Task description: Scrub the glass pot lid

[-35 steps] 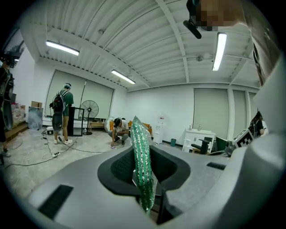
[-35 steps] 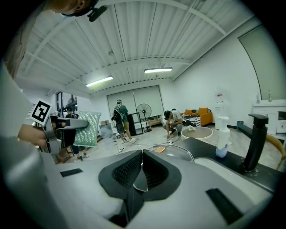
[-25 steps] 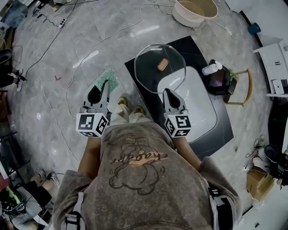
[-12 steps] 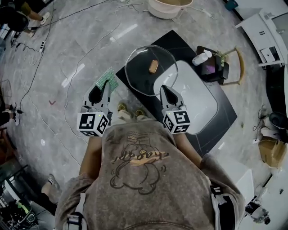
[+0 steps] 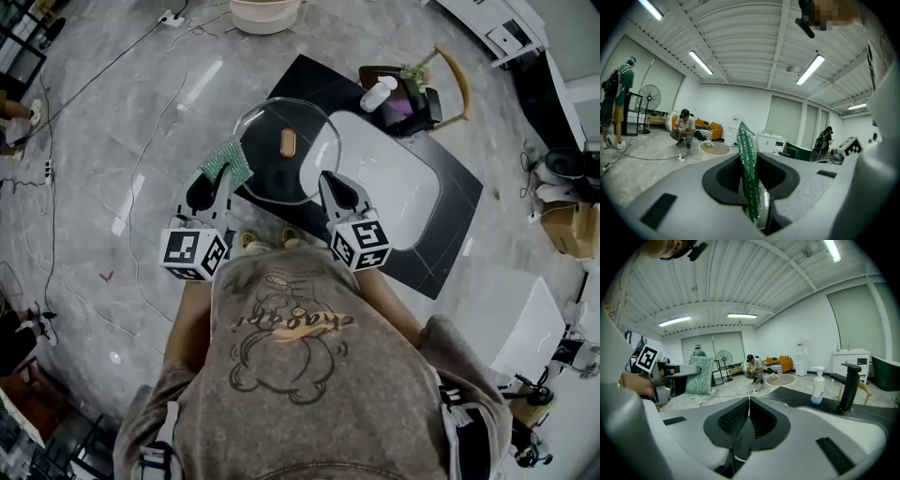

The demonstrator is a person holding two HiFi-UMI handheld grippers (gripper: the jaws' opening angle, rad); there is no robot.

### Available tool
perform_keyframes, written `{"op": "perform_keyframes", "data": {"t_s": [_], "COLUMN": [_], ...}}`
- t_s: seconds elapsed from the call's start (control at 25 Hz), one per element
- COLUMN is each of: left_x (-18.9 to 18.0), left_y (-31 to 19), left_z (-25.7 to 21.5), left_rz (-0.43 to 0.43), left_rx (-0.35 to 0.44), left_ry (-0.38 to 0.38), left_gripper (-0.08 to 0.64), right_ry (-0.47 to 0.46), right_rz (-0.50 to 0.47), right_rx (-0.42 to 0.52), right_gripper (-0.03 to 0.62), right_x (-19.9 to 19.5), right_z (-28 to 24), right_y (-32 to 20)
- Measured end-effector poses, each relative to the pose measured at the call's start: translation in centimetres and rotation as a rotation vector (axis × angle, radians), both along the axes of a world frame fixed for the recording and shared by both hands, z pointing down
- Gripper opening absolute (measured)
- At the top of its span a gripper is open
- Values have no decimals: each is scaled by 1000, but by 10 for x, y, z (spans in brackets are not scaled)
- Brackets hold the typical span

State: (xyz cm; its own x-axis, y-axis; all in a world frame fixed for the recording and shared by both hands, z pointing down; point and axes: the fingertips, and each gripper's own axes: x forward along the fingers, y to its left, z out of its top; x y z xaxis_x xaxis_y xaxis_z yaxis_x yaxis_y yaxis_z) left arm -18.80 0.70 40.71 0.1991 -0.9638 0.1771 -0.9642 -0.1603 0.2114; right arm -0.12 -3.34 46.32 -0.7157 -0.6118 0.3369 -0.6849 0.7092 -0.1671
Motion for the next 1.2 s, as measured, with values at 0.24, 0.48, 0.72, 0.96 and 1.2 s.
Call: {"op": "perform_keyframes", "data": {"t_s": [0.24,0.48,0.72,0.96,1.2], "left_x": [3,4,2,-6,-12], "left_y": [-16,-24,-37,-56,-73], "left_z": [5,12,14,15,19], "left_rz": [116,165,176,170,161], "left_rx": [-18,-31,-37,-35,-48], "left_ry": [15,11,1,-8,-15], "left_gripper": [87,87,87,87,87], "right_ry": [14,19,1,-8,60], "right_rz": [72,105,79,63,-5], "right_rx": [10,-17,-40,-77,-159], "right_gripper": [29,31,93,294,298], "right_x": [-4,-7,-18,-33,-58], "right_z": [2,11,18,30,65], "right_y": [2,5,-8,-34,-53]}}
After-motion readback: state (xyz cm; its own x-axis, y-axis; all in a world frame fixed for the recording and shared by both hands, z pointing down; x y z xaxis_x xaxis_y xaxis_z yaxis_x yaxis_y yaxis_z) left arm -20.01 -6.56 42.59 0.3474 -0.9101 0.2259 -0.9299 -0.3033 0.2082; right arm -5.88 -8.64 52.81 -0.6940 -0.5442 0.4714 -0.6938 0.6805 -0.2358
